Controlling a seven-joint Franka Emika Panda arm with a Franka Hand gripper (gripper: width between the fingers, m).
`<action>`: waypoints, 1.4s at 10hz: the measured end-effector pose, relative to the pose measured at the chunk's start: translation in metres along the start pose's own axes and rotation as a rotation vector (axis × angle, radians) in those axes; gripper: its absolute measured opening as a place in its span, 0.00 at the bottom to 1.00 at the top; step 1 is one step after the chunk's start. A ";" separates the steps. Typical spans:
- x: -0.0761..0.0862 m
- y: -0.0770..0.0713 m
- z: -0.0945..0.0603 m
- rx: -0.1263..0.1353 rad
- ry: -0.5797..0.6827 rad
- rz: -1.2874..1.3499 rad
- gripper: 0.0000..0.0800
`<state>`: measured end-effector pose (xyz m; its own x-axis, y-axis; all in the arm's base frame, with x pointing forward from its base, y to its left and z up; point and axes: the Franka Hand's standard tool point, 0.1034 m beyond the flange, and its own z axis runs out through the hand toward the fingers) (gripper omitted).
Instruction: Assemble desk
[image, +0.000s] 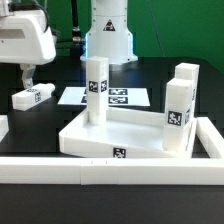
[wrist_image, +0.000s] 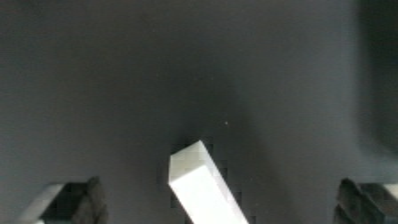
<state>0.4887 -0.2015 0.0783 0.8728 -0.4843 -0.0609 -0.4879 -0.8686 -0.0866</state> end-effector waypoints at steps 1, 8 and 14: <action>-0.008 0.005 0.007 0.004 -0.071 0.053 0.81; -0.039 0.021 0.020 0.026 -0.568 0.087 0.81; -0.052 0.045 0.030 0.048 -0.951 0.117 0.81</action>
Offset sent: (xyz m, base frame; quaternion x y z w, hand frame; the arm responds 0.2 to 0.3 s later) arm 0.0000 0.0000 0.0000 0.0000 -0.1938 0.0000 0.9810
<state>0.4209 -0.2123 0.0473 0.4548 -0.2609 -0.8515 -0.5898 -0.8046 -0.0685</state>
